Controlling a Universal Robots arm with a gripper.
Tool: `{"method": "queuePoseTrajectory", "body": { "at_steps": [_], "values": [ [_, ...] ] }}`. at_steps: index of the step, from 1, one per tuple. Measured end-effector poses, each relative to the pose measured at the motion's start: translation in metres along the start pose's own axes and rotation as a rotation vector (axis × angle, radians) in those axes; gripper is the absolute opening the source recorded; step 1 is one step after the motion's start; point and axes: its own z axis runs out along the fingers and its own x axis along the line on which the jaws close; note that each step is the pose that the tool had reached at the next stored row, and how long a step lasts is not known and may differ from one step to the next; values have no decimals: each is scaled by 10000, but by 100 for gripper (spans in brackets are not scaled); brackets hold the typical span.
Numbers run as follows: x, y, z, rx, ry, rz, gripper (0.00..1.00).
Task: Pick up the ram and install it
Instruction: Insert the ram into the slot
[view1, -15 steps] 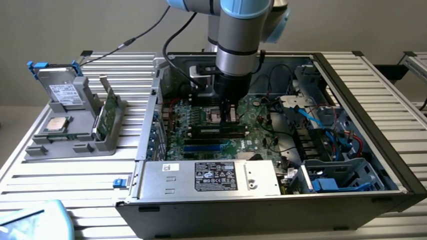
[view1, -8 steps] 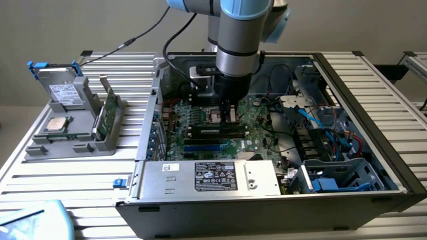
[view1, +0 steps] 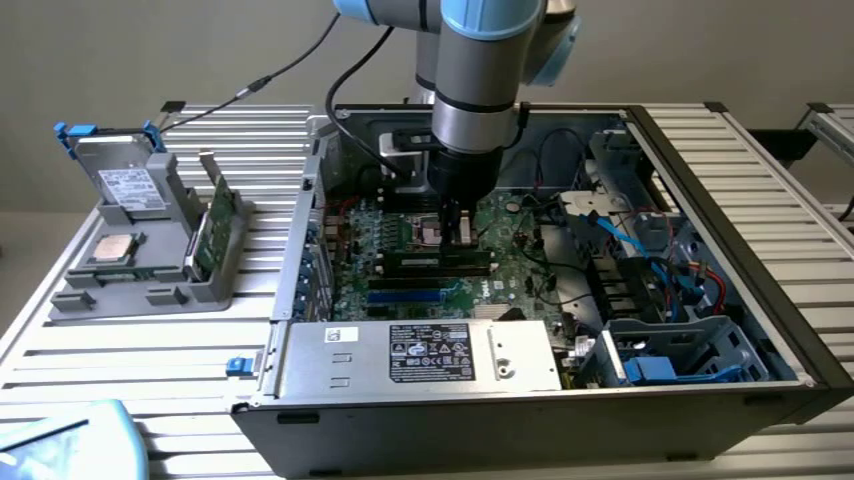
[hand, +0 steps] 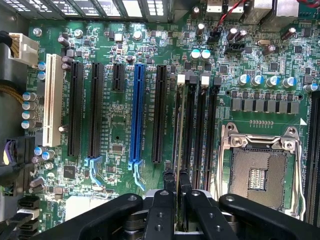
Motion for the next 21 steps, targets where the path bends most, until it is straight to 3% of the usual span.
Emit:
{"method": "queuePoseTrajectory", "body": {
  "at_steps": [21],
  "values": [
    [-5, -1, 25, -4, -3, 77, 14]
  ]
}}
